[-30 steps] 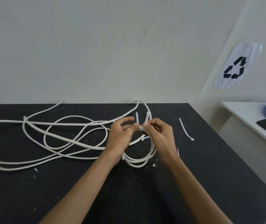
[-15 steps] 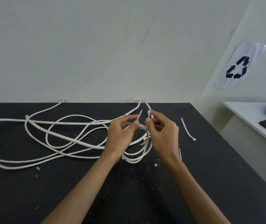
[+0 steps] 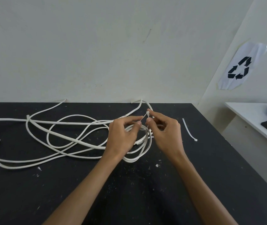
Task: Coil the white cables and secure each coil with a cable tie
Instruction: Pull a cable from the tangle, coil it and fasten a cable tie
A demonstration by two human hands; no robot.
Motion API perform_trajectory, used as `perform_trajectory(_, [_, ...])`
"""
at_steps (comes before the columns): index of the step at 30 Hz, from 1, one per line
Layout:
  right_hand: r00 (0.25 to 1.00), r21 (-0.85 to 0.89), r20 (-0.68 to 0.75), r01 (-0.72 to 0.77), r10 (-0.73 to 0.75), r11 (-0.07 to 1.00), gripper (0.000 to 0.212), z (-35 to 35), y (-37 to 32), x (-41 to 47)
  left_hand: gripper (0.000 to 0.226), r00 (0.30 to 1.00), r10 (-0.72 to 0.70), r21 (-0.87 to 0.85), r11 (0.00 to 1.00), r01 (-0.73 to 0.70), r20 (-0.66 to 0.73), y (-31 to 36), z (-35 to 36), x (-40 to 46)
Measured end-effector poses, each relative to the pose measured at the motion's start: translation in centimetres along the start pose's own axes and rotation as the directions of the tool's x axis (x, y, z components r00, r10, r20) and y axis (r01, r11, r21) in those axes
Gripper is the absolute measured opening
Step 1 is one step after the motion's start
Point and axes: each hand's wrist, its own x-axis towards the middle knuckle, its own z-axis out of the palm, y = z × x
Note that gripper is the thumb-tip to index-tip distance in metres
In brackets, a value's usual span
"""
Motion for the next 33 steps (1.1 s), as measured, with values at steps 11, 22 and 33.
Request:
perform_trajectory(11, [0.993, 0.005, 0.116, 0.017, -0.017, 1.000, 0.018, -1.9, -0.2, 1.3, 0.021, 0.998, 0.031, 0.051, 0.998, -0.033, 0.048, -0.5, -0.3, -0.1])
perform_trajectory(22, [0.964, -0.063, 0.264, 0.061, -0.042, 0.996, 0.006, -2.7, -0.3, 1.8, 0.020, 0.997, 0.030, 0.051, 0.998, -0.034, 0.076, -0.5, -0.5, 0.0])
perform_trajectory(33, [0.979, -0.120, 0.174, 0.128, -0.106, 0.985, 0.015, -2.3, -0.6, 2.2, 0.017, 0.964, -0.191, -0.157, 0.963, 0.220, 0.183, 0.2, -0.3, -0.1])
